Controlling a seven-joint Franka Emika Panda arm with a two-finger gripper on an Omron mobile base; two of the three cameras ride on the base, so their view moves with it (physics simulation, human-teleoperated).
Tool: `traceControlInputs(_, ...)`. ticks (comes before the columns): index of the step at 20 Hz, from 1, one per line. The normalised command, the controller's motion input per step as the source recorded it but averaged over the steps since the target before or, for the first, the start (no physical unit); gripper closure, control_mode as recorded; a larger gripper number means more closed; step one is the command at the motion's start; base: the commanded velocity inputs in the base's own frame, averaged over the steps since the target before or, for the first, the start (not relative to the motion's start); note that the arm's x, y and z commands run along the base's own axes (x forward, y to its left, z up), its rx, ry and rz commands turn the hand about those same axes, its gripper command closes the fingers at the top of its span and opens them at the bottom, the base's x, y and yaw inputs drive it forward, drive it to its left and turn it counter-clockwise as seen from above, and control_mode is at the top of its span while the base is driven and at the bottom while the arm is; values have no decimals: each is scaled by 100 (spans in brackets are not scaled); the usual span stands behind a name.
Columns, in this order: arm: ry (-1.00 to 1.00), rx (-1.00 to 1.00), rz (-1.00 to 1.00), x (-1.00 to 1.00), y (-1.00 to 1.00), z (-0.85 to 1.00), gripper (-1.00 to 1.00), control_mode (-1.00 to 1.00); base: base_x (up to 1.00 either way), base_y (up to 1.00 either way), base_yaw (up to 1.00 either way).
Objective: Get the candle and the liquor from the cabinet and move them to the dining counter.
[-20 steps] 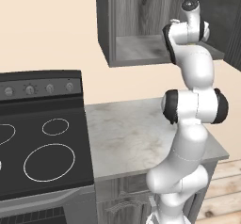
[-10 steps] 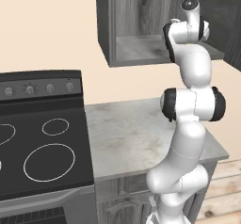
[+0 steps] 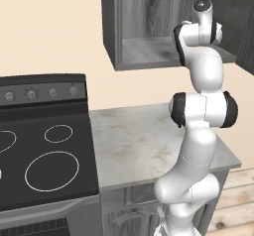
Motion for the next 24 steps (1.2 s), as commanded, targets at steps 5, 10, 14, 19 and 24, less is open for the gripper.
traceControlInputs(5,0,0,0,0,0,-12,-100,-100,0,0,0)
traceControlInputs(10,0,1,-1,0,4,-16,100,-100,0,0,0)
traceControlInputs(14,0,7,0,-4,0,-22,100,-100,0,0,0)
traceControlInputs(19,0,9,0,-13,0,-19,100,-100,0,0,0)
traceControlInputs(24,-11,7,-1,-29,8,-8,100,-100,0,0,0)
